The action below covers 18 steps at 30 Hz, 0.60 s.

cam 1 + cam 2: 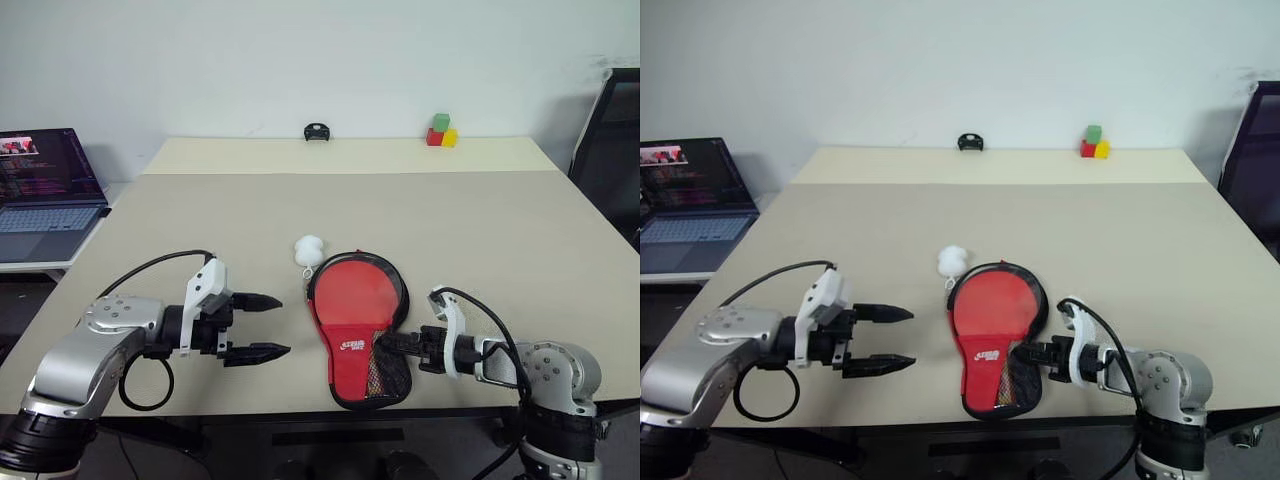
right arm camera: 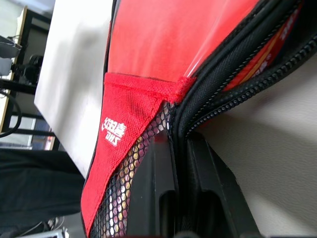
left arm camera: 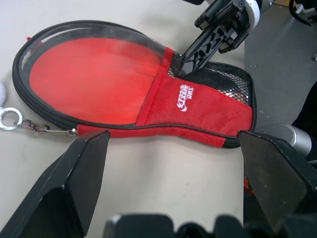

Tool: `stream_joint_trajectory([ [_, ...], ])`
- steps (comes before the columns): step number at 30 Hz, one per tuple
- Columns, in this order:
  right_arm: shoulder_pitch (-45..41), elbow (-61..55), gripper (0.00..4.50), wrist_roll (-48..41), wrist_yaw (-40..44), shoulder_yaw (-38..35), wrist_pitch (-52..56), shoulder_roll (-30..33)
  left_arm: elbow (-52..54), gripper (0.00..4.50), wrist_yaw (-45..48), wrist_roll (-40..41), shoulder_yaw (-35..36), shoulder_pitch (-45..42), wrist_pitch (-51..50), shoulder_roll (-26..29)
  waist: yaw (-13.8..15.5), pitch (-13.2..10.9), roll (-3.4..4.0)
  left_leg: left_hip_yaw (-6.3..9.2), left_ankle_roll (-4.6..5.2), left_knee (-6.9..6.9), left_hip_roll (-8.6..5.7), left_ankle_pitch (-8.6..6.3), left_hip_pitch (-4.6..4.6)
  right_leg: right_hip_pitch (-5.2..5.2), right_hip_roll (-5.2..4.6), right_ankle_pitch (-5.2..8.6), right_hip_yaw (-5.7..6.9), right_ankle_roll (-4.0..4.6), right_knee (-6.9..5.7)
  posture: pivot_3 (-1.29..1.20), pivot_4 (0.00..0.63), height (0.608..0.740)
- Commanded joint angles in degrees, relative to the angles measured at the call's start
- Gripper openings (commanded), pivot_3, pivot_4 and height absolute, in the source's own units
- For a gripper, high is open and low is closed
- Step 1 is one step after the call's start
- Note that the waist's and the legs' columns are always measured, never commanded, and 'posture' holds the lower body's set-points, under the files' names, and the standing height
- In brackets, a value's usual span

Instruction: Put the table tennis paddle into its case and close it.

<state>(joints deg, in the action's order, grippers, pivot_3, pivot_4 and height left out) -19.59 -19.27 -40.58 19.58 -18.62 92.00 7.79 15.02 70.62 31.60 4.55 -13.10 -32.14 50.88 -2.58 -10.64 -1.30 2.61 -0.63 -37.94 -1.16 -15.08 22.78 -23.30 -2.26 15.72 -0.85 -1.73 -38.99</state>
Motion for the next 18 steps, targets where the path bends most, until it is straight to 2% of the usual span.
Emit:
stream_joint_trajectory([
  [1, 1.73, -2.34, 0.62, 2.49, -3.71, -2.90, 0.22, -0.45, 0.72, 4.50, 0.01, 0.75, 0.44, -0.53, 0.38, 0.14, 0.19, 0.01, 0.00, 0.00, 0.00, 0.00, 0.00, 0.00, 0.00, 0.00, 0.00, 0.00, 0.00, 0.00, 0.00, 0.00, 0.150, 0.740],
  [2, 2.53, -2.87, 0.81, 2.28, -3.50, -3.22, 0.18, -0.14, 0.84, 4.50, -0.04, 0.75, 0.46, -0.42, 0.40, 0.14, 0.29, 0.01, 0.00, 0.01, 0.00, -0.01, -0.01, 0.00, 0.00, 0.02, 0.00, 0.00, 0.01, 0.00, 0.00, 0.00, 0.150, 0.740],
  [9, 7.02, -6.60, 3.11, -0.32, -0.90, -8.12, -0.51, 3.87, 0.77, 4.50, -0.23, 0.43, 0.32, -0.20, 1.01, -0.16, 1.61, 0.14, -0.08, 0.11, 0.00, -0.05, -0.14, 0.00, -0.03, 0.14, -0.01, 0.01, 0.12, -0.02, 0.04, 0.00, 0.150, 0.740],
  [13, 11.21, -10.65, 4.43, -4.64, 7.95, -5.88, -8.10, 12.09, 0.08, 4.50, -0.22, -0.02, -0.08, -0.47, 1.68, -0.64, 2.48, 0.16, -0.09, 0.09, 0.01, -0.10, -0.24, 0.00, -0.02, 0.18, -0.02, -0.01, 0.12, -0.07, 0.07, 0.00, 0.150, 0.740],
  [16, 14.56, -11.99, 4.48, -4.34, 13.24, -2.89, -15.76, 17.92, -0.14, 4.50, -0.25, -0.19, -0.32, -0.72, 1.99, -1.01, 2.29, 0.17, -0.11, 0.08, 0.01, -0.09, -0.21, 0.00, 0.01, 0.16, -0.02, -0.01, 0.12, -0.08, 0.11, 0.00, 0.150, 0.740],
  [18, 14.49, -12.69, 4.48, -5.71, 14.53, -2.74, -18.28, 18.94, -0.63, 4.50, -0.28, -0.29, -0.37, -1.10, 2.35, -1.19, 1.95, 0.16, -0.10, 0.08, 0.01, -0.06, -0.08, 0.00, -0.01, 0.15, -0.02, -0.01, 0.09, -0.07, 0.09, 0.00, 0.150, 0.740],
])
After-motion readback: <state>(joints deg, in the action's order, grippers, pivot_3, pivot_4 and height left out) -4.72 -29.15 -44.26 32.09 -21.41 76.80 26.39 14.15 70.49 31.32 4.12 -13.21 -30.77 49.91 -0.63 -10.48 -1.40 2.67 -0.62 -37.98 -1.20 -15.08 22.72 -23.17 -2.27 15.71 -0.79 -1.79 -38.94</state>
